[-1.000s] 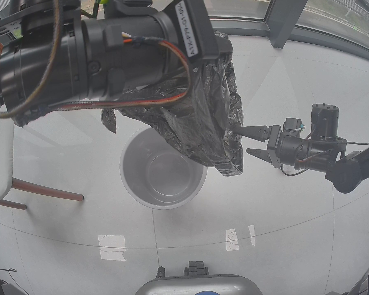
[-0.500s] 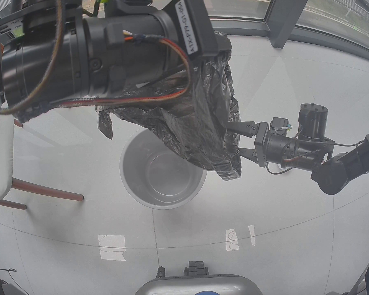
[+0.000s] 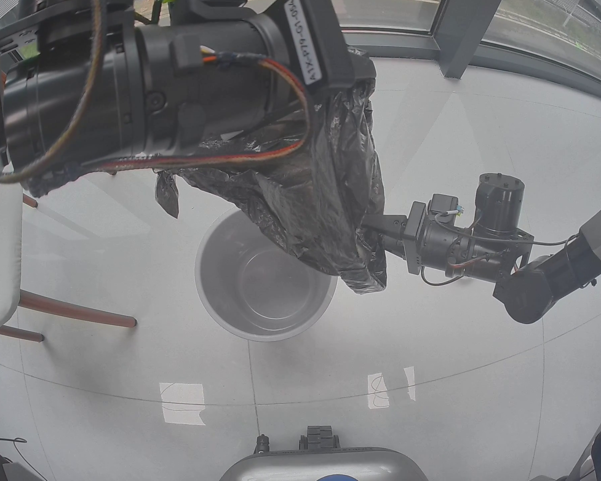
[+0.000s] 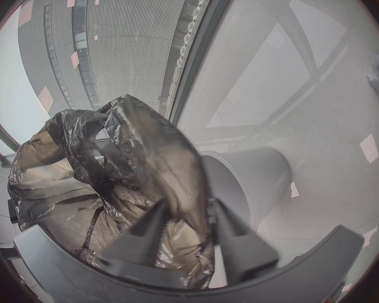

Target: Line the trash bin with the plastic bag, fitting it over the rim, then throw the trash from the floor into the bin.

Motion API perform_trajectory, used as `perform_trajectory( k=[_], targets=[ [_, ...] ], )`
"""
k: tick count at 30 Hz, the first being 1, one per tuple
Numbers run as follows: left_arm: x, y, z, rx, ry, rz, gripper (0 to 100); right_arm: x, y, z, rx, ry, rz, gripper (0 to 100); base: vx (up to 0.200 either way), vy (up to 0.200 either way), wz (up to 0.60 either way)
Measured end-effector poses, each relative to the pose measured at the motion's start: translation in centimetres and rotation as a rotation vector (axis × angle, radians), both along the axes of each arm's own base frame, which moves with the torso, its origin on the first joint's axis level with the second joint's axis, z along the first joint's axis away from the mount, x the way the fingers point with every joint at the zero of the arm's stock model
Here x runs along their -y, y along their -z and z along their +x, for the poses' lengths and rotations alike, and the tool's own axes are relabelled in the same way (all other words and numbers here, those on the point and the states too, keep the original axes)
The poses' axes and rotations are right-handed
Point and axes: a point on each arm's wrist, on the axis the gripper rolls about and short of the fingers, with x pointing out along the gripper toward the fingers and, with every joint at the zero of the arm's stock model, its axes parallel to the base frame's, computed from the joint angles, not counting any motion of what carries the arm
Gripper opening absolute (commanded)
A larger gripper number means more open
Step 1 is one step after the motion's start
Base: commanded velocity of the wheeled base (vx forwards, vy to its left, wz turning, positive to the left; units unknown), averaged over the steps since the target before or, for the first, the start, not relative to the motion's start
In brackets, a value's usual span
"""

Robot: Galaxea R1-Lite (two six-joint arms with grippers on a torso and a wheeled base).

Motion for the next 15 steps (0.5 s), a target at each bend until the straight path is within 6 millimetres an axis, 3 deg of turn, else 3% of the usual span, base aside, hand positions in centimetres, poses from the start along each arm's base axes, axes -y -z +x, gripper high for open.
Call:
perform_trajectory(
  k=[7, 15],
  targets=[
    [-0.1, 0.6, 0.3, -0.015, -0.014, 0.018, 0, 0.2, 0.3, -0.1, -0.011, 0.002, -0.001, 0, 0.000, 0.000, 0.00],
    [-0.9, 3.0, 1.5, -0.070, -0.059, 0.079, 0, 1.7, -1.7, -3.1, 0.036, 0.002, -0.028, 0, 0.000, 0.000, 0.00]
  ],
)
